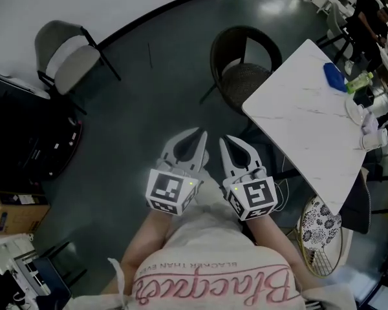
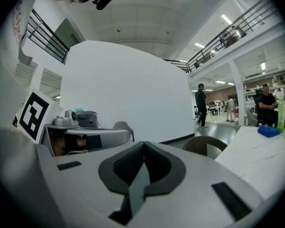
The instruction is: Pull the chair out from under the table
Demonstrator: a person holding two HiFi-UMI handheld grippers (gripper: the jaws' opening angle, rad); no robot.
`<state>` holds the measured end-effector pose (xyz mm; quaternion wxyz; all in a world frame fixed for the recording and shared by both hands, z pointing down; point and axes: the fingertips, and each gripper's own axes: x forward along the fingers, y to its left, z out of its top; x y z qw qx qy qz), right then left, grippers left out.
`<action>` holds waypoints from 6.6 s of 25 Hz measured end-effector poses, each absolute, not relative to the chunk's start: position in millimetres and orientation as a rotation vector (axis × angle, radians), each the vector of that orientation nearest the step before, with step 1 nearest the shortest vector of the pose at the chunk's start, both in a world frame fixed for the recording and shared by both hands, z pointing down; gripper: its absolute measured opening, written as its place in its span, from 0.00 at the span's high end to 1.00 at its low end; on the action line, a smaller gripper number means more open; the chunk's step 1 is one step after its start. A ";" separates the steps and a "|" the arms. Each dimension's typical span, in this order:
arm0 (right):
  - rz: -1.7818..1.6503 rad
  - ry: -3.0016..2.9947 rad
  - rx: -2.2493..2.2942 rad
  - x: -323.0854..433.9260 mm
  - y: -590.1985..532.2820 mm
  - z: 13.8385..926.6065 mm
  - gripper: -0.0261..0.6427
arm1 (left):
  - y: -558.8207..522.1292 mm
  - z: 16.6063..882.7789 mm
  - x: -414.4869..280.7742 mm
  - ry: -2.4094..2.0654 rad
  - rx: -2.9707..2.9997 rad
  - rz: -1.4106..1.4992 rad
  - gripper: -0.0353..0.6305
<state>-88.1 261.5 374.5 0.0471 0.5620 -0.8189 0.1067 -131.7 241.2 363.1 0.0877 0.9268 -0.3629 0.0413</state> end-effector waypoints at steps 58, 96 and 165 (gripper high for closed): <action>0.475 -1.828 2.473 42.8 -203.2 372.6 0.96 | -226.2 372.0 22.0 -0.051 2.970 0.349 0.93; 1.000 -1.581 2.394 169.9 -290.7 586.1 0.96 | -374.2 662.1 129.0 -0.213 2.410 1.178 0.67; 1.118 -1.382 2.412 55.2 -498.9 635.7 0.96 | -612.5 724.1 -0.6 -0.476 2.191 1.251 0.89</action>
